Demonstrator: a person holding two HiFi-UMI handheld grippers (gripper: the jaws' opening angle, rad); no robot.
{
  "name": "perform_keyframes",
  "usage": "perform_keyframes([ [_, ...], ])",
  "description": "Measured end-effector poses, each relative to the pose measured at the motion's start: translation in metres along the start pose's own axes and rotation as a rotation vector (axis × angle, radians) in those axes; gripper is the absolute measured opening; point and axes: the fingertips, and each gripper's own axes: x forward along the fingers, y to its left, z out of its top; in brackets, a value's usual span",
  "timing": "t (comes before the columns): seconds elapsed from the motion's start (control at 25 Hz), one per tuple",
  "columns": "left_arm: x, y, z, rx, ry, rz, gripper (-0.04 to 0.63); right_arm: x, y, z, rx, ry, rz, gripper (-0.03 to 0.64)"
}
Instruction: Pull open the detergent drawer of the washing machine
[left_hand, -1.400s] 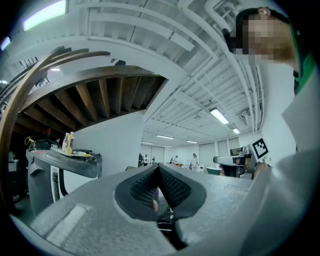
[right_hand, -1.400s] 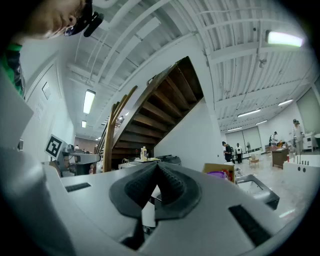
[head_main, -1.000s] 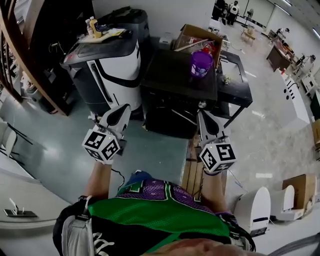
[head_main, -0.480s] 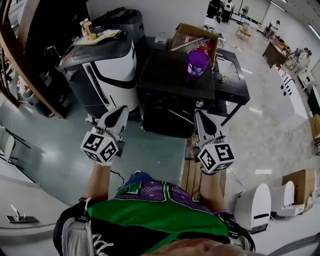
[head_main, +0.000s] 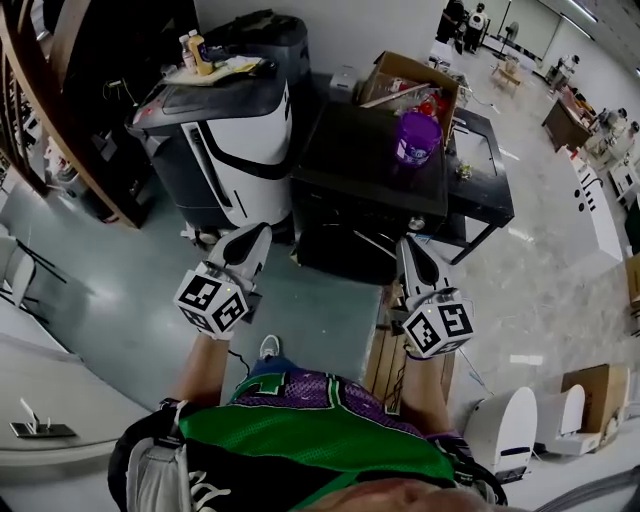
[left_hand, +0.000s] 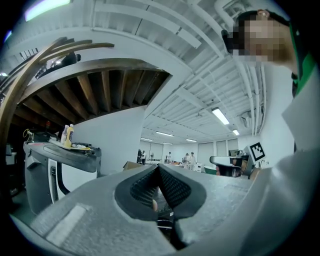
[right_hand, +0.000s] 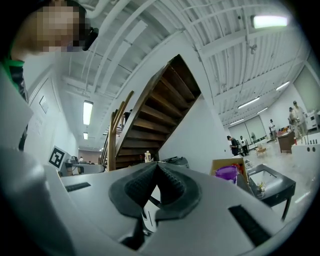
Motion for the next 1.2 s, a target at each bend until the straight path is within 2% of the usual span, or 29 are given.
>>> perform_keyframes([
  [0.12,0.003,0.026,0.006,-0.012,-0.006,0.012,0.015,0.027,0.009,-0.001,0.0,0.007,0.011,-0.002],
  [0.6,-0.004,0.142,0.047,0.021,-0.044,0.052,0.015,0.15,0.062,0.004,-0.013,-0.012,0.052,-0.001],
  [0.88,0.002,0.194,0.053,0.011,-0.049,0.013,0.015,0.193,0.081,-0.005,-0.026,-0.006,0.019,0.0],
  [1.2,0.011,0.241,0.038,-0.023,-0.024,-0.056,0.015,0.227,0.095,-0.023,-0.041,0.013,-0.068,0.002],
])
